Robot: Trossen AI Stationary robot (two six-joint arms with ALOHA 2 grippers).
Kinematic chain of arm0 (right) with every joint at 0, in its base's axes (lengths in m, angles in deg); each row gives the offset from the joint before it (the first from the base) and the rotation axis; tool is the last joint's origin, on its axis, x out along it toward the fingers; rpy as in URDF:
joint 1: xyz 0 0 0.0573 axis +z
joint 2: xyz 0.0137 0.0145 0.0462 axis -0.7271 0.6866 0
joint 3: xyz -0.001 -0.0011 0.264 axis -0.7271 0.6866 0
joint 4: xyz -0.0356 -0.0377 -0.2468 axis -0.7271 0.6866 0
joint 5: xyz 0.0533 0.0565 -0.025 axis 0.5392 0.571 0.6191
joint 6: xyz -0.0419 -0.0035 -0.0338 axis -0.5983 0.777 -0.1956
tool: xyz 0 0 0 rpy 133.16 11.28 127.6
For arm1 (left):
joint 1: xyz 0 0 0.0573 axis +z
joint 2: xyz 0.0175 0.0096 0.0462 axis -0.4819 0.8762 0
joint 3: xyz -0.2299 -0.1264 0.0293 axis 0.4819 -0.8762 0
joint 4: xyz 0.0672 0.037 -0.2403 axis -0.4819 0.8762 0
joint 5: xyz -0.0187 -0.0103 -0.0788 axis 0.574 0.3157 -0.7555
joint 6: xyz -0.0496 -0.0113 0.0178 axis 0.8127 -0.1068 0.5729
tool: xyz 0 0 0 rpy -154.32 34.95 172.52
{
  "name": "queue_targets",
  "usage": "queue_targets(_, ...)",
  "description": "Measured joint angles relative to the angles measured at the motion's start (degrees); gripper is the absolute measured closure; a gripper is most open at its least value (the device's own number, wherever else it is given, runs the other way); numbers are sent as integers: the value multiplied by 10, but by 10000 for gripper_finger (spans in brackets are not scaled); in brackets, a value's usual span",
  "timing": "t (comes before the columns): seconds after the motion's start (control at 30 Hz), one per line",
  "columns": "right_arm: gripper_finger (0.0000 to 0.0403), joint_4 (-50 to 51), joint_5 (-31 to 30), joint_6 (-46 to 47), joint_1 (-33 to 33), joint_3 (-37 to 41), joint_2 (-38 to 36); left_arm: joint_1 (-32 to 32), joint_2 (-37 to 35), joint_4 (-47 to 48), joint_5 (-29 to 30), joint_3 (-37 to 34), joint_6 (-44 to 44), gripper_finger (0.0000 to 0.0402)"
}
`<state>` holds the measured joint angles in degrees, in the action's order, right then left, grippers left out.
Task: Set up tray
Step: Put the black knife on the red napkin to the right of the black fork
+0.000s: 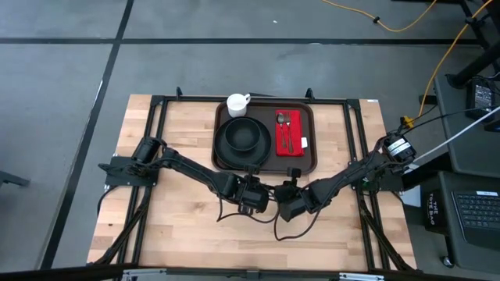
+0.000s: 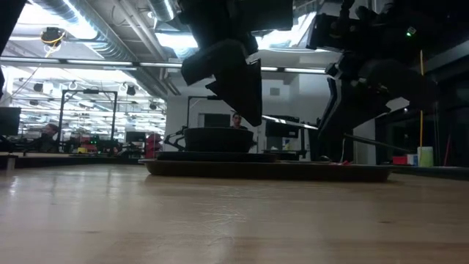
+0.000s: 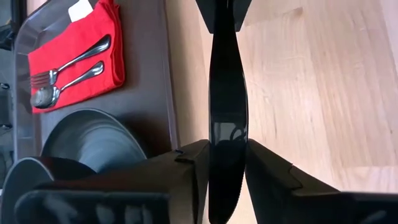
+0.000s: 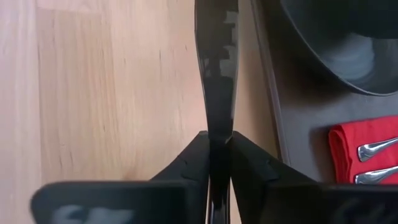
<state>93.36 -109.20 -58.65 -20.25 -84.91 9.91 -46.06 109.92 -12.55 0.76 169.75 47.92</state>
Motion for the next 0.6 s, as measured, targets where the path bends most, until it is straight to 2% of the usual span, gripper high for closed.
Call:
queue_targets(0.27,346,2,7,0,0,0,0,-1,0,-2,-4,0,6,288)
queue_targets(0.6,353,1,10,0,0,0,0,-18,-3,2,-4,0,-35,260)
